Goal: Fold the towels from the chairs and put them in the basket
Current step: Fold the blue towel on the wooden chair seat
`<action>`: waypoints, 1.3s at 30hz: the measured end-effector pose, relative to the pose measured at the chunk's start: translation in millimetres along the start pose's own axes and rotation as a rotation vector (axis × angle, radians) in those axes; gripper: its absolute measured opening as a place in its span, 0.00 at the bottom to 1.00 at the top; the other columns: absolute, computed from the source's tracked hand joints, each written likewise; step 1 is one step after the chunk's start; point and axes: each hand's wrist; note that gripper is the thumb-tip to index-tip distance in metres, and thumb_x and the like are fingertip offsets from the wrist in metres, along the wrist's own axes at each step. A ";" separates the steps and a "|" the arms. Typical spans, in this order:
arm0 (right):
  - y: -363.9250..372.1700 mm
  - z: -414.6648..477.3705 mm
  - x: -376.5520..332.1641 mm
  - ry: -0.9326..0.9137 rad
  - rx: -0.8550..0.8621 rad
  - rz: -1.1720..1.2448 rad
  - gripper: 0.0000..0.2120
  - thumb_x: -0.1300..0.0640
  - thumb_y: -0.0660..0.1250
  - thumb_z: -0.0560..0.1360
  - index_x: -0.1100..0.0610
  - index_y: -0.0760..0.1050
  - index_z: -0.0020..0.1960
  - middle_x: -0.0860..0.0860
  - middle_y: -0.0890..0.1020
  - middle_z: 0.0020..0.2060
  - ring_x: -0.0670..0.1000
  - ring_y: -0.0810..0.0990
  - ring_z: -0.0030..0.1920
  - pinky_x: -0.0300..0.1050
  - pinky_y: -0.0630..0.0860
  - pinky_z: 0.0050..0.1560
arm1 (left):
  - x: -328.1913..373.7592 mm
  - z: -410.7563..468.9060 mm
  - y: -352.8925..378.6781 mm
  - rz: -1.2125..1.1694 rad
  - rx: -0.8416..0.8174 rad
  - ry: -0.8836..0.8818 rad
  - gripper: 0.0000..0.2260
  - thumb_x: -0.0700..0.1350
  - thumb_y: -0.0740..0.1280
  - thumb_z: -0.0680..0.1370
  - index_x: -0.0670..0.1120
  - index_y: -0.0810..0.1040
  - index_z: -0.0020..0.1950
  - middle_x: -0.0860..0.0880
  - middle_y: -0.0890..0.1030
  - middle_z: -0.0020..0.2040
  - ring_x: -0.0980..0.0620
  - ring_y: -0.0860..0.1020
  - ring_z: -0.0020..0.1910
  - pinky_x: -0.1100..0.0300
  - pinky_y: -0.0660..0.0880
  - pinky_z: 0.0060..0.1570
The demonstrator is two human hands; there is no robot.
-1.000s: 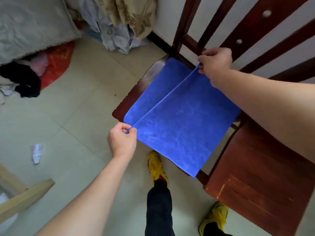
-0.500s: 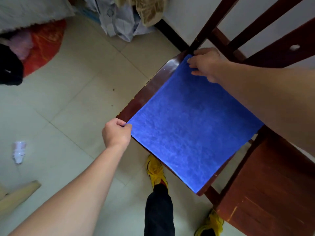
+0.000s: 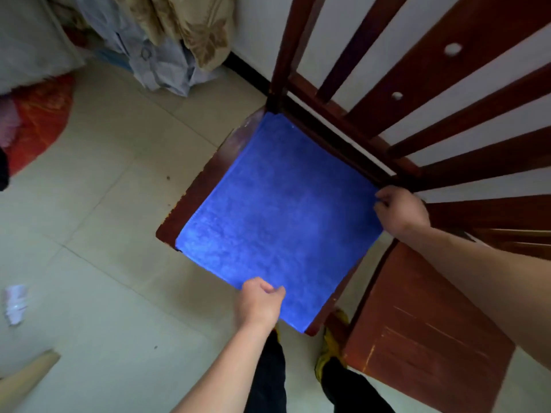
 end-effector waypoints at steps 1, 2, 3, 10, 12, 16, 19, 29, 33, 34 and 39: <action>3.1 -0.3 22.5 0.024 -0.005 -0.019 0.18 0.54 0.65 0.76 0.54 0.74 0.65 0.56 0.79 0.60 0.59 0.78 0.58 0.48 0.74 0.54 | -11.5 -8.0 18.9 -0.010 -0.027 -0.053 0.16 0.46 0.73 0.69 0.46 0.69 0.28 0.46 0.74 0.28 0.40 0.78 0.34 0.53 0.76 0.39; 6.0 3.4 39.0 0.049 -0.010 -0.002 0.20 0.55 0.65 0.75 0.55 0.73 0.66 0.58 0.78 0.62 0.60 0.77 0.60 0.49 0.73 0.56 | -22.6 -14.5 33.8 -0.025 -0.036 -0.098 0.19 0.46 0.74 0.69 0.45 0.67 0.26 0.46 0.71 0.26 0.42 0.73 0.28 0.53 0.75 0.35; 8.9 5.7 53.8 0.076 -0.015 0.042 0.22 0.55 0.65 0.75 0.56 0.71 0.68 0.58 0.76 0.64 0.60 0.76 0.62 0.49 0.73 0.58 | -33.2 -21.7 49.9 -0.046 -0.025 -0.135 0.20 0.46 0.74 0.69 0.45 0.65 0.25 0.46 0.69 0.25 0.45 0.69 0.27 0.53 0.73 0.33; 14.8 24.6 74.7 -0.149 0.014 0.281 0.13 0.54 0.71 0.73 0.56 0.79 0.57 0.48 0.78 0.46 0.47 0.76 0.49 0.38 0.69 0.49 | -49.4 -48.0 107.6 -0.283 0.424 -0.101 0.12 0.41 0.73 0.72 0.43 0.71 0.37 0.49 0.75 0.29 0.49 0.74 0.29 0.61 0.66 0.31; 14.8 27.3 73.7 -0.203 0.041 0.311 0.12 0.54 0.71 0.73 0.56 0.81 0.56 0.47 0.77 0.46 0.45 0.75 0.48 0.36 0.68 0.47 | -42.8 -53.5 114.7 -0.331 0.512 -0.023 0.10 0.38 0.72 0.73 0.44 0.71 0.44 0.51 0.74 0.30 0.49 0.74 0.31 0.61 0.67 0.36; 17.4 30.6 84.7 -0.184 -0.110 0.391 0.20 0.54 0.74 0.71 0.58 0.77 0.60 0.51 0.79 0.50 0.51 0.79 0.51 0.43 0.76 0.52 | -43.4 -62.8 135.8 -0.490 0.467 0.061 0.14 0.37 0.73 0.72 0.45 0.72 0.52 0.50 0.77 0.36 0.48 0.77 0.36 0.63 0.73 0.37; 14.7 32.1 86.7 -0.063 -0.193 0.486 0.17 0.53 0.74 0.72 0.60 0.75 0.56 0.55 0.81 0.47 0.53 0.82 0.44 0.46 0.78 0.38 | -46.3 -58.6 137.7 -0.600 0.422 0.005 0.15 0.34 0.72 0.71 0.44 0.72 0.53 0.48 0.78 0.35 0.51 0.76 0.34 0.66 0.73 0.35; -7.1 31.0 78.5 -0.003 -0.258 0.741 0.10 0.49 0.70 0.74 0.55 0.75 0.47 0.53 0.82 0.48 0.51 0.83 0.43 0.43 0.76 0.38 | -63.6 -76.5 114.9 -0.790 0.286 -0.014 0.05 0.37 0.66 0.74 0.45 0.76 0.38 0.46 0.74 0.36 0.49 0.72 0.37 0.58 0.69 0.35; -7.6 28.7 82.2 -0.075 -0.357 0.550 0.14 0.50 0.73 0.72 0.56 0.77 0.53 0.53 0.82 0.44 0.50 0.82 0.41 0.44 0.76 0.38 | -65.6 -66.5 134.7 -0.609 0.186 0.057 0.04 0.41 0.72 0.73 0.47 0.78 0.44 0.45 0.74 0.37 0.48 0.72 0.37 0.55 0.70 0.38; -7.3 27.7 83.6 -0.105 -0.380 0.498 0.11 0.53 0.74 0.72 0.55 0.76 0.49 0.52 0.82 0.41 0.49 0.81 0.41 0.44 0.77 0.39 | -66.7 -61.5 137.6 -0.568 0.212 0.087 0.05 0.41 0.73 0.72 0.43 0.78 0.44 0.44 0.71 0.36 0.47 0.69 0.35 0.55 0.67 0.36; 2.3 25.8 87.4 -0.158 -0.286 0.391 0.13 0.56 0.72 0.74 0.55 0.69 0.52 0.52 0.78 0.38 0.50 0.79 0.38 0.50 0.79 0.44 | -81.2 -49.6 143.1 -0.543 0.311 0.101 0.20 0.48 0.72 0.73 0.31 0.70 0.38 0.45 0.65 0.32 0.48 0.63 0.33 0.54 0.63 0.34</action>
Point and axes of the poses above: each hand's wrist, its own z-axis towards the middle knuckle, its own y-axis out of the palm, x = y × z
